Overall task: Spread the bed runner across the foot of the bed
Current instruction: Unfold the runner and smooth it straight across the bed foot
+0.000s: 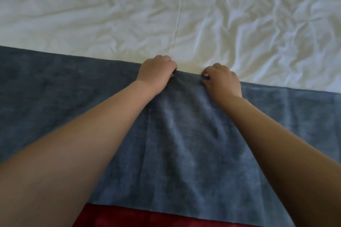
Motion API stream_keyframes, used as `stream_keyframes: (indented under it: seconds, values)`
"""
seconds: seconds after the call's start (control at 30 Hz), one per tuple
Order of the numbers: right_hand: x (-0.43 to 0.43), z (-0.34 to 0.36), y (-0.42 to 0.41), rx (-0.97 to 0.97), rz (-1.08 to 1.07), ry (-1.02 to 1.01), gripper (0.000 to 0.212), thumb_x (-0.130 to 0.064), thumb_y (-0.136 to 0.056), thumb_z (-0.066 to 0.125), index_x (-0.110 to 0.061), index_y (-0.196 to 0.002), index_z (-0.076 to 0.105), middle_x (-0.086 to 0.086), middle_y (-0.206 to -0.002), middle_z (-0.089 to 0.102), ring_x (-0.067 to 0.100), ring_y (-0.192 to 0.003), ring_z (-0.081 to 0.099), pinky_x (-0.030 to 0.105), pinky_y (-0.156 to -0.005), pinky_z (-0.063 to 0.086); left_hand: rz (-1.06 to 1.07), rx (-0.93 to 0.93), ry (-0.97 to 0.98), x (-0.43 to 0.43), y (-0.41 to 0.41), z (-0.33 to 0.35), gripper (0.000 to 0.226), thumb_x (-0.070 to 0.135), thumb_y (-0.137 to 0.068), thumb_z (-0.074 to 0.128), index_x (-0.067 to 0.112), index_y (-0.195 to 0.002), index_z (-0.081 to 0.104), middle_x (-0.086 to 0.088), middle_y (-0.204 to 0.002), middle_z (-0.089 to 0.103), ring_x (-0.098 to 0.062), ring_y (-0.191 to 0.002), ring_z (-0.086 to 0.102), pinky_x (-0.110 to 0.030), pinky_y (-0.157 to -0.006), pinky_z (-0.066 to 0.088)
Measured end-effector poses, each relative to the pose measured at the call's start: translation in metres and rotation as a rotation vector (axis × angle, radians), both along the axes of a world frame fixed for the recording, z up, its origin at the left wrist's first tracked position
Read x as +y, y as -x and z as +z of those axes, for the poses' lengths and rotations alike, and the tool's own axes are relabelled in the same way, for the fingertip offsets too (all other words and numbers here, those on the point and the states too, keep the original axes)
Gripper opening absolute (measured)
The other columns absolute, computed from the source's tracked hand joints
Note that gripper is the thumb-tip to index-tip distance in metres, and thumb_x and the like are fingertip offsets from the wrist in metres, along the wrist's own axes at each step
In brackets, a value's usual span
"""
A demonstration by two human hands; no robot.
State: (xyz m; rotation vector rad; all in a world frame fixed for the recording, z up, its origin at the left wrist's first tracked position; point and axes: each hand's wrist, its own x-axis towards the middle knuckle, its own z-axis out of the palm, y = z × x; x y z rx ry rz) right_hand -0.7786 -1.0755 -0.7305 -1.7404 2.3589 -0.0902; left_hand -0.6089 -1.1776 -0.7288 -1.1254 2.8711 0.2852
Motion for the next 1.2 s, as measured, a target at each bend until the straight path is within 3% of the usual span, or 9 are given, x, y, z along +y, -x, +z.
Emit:
stream_keyframes:
  seconds: [0.17, 0.4, 0.57, 0.67, 0.87, 1.0, 1.07, 1.2]
  values:
    - [-0.007, -0.006, 0.010, 0.012, 0.026, 0.020, 0.017, -0.012, -0.092, 0.051, -0.016, -0.096, 0.067, 0.006, -0.103, 0.058, 0.026, -0.098, 0.053, 0.035, -0.082, 0.039, 0.022, 0.037, -0.070, -0.009, 0.009, 0.001, 0.017, 0.026, -0.093, 0.058, 0.016, -0.100, 0.069, -0.004, -0.102, 0.063, -0.025, -0.097, 0.056, -0.039, -0.078, 0.049]
    - [-0.021, -0.018, 0.015, 0.223, 0.060, -0.015, 0.018, 0.002, -0.085, 0.050, -0.007, -0.098, 0.057, 0.011, -0.101, 0.055, 0.028, -0.092, 0.052, 0.033, -0.073, 0.032, 0.025, -0.018, 0.007, -0.013, 0.024, 0.000, 0.014, 0.019, -0.092, 0.057, 0.013, -0.093, 0.070, -0.005, -0.098, 0.065, -0.027, -0.088, 0.060, -0.038, -0.076, 0.049]
    - [-0.011, -0.012, 0.026, -0.028, 0.034, 0.019, 0.018, -0.018, -0.094, 0.043, -0.011, -0.100, 0.059, 0.007, -0.103, 0.055, 0.028, -0.094, 0.053, 0.037, -0.075, 0.039, -0.001, 0.061, -0.083, -0.008, 0.028, 0.000, 0.018, 0.026, -0.091, 0.055, 0.014, -0.093, 0.069, -0.004, -0.097, 0.063, -0.025, -0.087, 0.059, -0.035, -0.073, 0.048]
    - [0.004, -0.007, 0.044, -0.061, 0.039, -0.026, 0.015, -0.029, -0.094, 0.050, -0.019, -0.098, 0.060, 0.002, -0.100, 0.056, 0.023, -0.093, 0.054, 0.037, -0.079, 0.044, -0.080, 0.027, -0.117, -0.010, 0.035, 0.003, 0.015, 0.028, -0.090, 0.060, 0.017, -0.096, 0.068, -0.001, -0.100, 0.063, -0.023, -0.089, 0.059, -0.032, -0.073, 0.044]
    - [0.005, -0.010, 0.055, -0.059, -0.022, -0.060, 0.012, -0.027, -0.095, 0.053, -0.021, -0.094, 0.063, 0.000, -0.101, 0.061, 0.021, -0.093, 0.056, 0.040, -0.085, 0.046, 0.021, -0.034, 0.027, -0.019, 0.042, 0.001, 0.018, 0.002, -0.087, 0.049, 0.010, -0.082, 0.065, -0.008, -0.090, 0.064, -0.029, -0.079, 0.058, -0.034, -0.070, 0.044]
    - [0.009, -0.010, 0.064, -0.126, -0.070, -0.062, 0.023, -0.031, -0.095, 0.044, -0.019, -0.095, 0.064, -0.001, -0.096, 0.062, 0.021, -0.087, 0.057, 0.041, -0.086, 0.044, -0.018, 0.006, -0.084, -0.021, 0.035, -0.001, 0.024, 0.021, -0.091, 0.046, 0.013, -0.087, 0.068, -0.003, -0.089, 0.067, -0.025, -0.079, 0.060, -0.036, -0.072, 0.050]
    - [0.016, -0.007, 0.077, -0.091, -0.019, -0.097, 0.020, -0.037, -0.094, 0.048, -0.023, -0.095, 0.063, -0.004, -0.091, 0.058, 0.019, -0.087, 0.056, 0.041, -0.088, 0.040, -0.059, 0.003, -0.143, -0.023, 0.030, 0.000, 0.020, 0.032, -0.089, 0.054, 0.018, -0.087, 0.068, 0.003, -0.087, 0.066, -0.019, -0.079, 0.060, -0.031, -0.071, 0.047]
    - [0.020, -0.007, 0.089, 0.015, 0.007, -0.146, 0.019, -0.036, -0.095, 0.049, -0.024, -0.096, 0.064, -0.002, -0.095, 0.060, 0.022, -0.092, 0.058, 0.040, -0.085, 0.038, -0.092, -0.023, -0.121, -0.026, 0.029, -0.002, 0.012, 0.030, -0.087, 0.064, 0.019, -0.085, 0.069, 0.005, -0.084, 0.065, -0.018, -0.079, 0.061, -0.030, -0.074, 0.044]
